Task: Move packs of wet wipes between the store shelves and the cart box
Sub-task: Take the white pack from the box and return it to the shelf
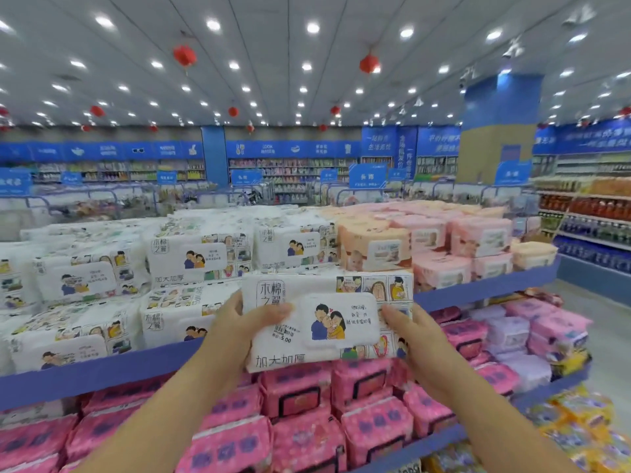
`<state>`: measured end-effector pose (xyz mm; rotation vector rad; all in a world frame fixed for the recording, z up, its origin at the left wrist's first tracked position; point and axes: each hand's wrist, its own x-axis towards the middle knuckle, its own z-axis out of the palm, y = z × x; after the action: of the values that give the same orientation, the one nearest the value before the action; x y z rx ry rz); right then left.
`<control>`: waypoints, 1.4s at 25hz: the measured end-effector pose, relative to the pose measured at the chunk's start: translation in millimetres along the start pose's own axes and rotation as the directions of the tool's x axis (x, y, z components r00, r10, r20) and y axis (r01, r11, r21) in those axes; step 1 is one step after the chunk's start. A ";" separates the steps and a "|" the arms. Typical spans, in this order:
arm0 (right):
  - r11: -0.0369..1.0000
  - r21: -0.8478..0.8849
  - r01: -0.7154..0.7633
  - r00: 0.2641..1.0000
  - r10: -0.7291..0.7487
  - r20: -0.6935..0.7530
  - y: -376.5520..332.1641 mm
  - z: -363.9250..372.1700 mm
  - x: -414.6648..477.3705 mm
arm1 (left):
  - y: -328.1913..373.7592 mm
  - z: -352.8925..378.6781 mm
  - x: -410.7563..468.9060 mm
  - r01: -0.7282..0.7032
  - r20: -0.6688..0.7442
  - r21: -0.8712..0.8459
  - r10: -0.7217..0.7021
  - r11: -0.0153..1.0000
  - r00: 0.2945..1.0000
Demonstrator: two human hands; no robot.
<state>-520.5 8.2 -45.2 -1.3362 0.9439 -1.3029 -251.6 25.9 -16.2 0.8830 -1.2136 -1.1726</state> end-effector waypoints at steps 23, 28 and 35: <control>0.891 -0.423 0.163 0.963 -0.236 -0.126 -1.2 17.9 202.2 | 3.2 9.4 144.9 0.036 -0.331 0.543 0.174 0.839 0.927; 0.918 -0.387 0.088 0.975 -0.158 -0.155 -7.3 22.5 170.7 | -11.1 -0.4 131.1 0.047 -0.308 0.482 0.119 0.875 0.944; 0.891 -0.454 0.023 0.989 -0.087 -0.119 10.8 23.5 115.1 | -24.6 12.9 80.3 0.038 -0.284 0.360 0.071 0.932 0.956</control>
<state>-483.0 -102.7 -30.2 -1.6511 1.3758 -1.2744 -272.3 -56.5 -19.6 1.2728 -1.2041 -0.7756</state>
